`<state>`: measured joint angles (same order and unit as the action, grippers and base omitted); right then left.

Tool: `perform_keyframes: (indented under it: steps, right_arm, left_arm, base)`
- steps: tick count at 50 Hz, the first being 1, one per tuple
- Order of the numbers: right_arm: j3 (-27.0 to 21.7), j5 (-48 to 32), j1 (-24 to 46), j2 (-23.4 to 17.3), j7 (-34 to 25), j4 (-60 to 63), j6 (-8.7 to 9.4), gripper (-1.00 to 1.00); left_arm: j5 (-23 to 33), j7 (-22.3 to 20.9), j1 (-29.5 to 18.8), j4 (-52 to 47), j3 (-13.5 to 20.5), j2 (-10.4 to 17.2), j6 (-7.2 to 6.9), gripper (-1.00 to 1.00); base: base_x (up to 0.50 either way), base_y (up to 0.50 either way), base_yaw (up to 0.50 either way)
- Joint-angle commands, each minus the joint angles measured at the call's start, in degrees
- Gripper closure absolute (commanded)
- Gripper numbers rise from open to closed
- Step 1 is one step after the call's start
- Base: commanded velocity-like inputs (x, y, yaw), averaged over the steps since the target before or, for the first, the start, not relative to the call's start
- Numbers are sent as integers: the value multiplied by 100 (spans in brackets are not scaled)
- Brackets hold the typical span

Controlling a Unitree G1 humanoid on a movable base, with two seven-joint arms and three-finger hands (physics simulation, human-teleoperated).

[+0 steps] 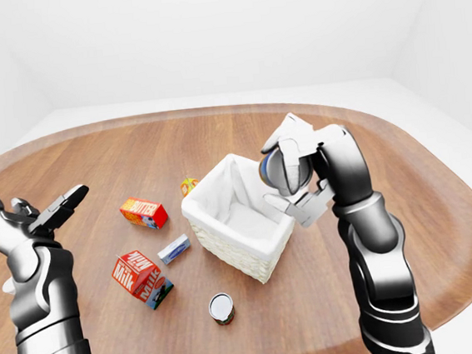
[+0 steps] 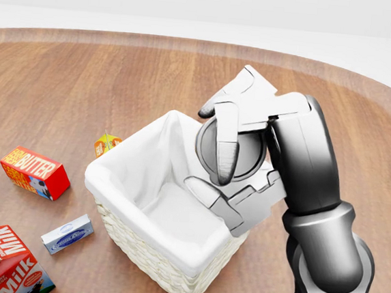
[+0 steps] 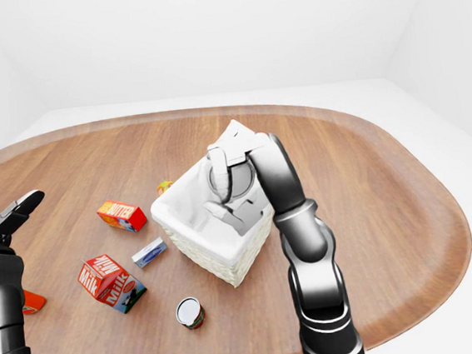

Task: Pick up the alphabet soup, and put it in the basket.

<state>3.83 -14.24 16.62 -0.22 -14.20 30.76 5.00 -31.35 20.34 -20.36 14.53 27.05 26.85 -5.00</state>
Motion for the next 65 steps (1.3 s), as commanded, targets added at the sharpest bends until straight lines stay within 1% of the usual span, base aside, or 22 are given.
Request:
perform_keyframes:
  steps: [1, 9, 17, 23, 24, 29, 34, 42, 48, 55, 61, 65]
  right_arm:
    - [-309, 773, 716, -6, 405, -873, 0, 100]
    - [-261, 966, 1153, -74, 603, -1436, 0, 100]
    - [-366, 1226, 1428, -71, 709, -1847, 0, 100]
    - [-329, 1249, 1635, -121, 779, -2218, 0, 100]
    - [-268, 1189, 1743, -154, 789, -2434, 0, 100]
    - [-359, 1208, 1941, -120, 775, -2935, 0, 100]
    - [-334, 1219, 1969, -105, 806, -3197, 0, 100]
    - [-357, 1247, 1984, -170, 757, -3173, 0, 100]
    - [-348, 1244, 2000, -131, 777, -3253, 0, 100]
    - [-241, 1200, 1966, -22, 777, -3657, 0, 100]
    - [-105, 1083, 1873, 18, 604, -3919, 0, 100]
    - [-136, 1055, 1786, 47, 485, -3939, 0, 100]
  left_arm:
    - [0, -11, 4, -7, -1, -4, 0, -100]
    - [4, -27, -18, 55, -14, -8, 0, -100]
    - [-7, -25, -19, 69, -23, 0, 0, -100]
    - [-24, 5, 18, -43, 1, 4, 0, -100]
    - [-32, 14, 28, -78, 10, 5, 0, -100]
    - [-23, 9, 9, -50, 15, 4, 0, -100]
    - [-26, 9, 9, -51, 18, 7, 0, -100]
    - [-7, -4, -28, 54, -4, 4, 0, -100]
    - [-22, 5, -15, 37, 0, 9, 0, -100]
    - [-15, 2, -25, 59, -13, 8, 0, -100]
    - [-17, 5, -16, 29, -13, 7, 0, -100]
    - [4, -8, -11, 26, -19, 0, 0, -100]
  base:
    - [0, 0, 0]
    - [0, 0, 0]
    - [0, 0, 0]
    - [0, 0, 0]
    - [0, 0, 0]
    - [0, 0, 0]
    - [0, 0, 0]
    - [0, 0, 0]
    - [0, 0, 0]
    - [0, 0, 0]
    - [0, 0, 0]
    - [0, 0, 0]
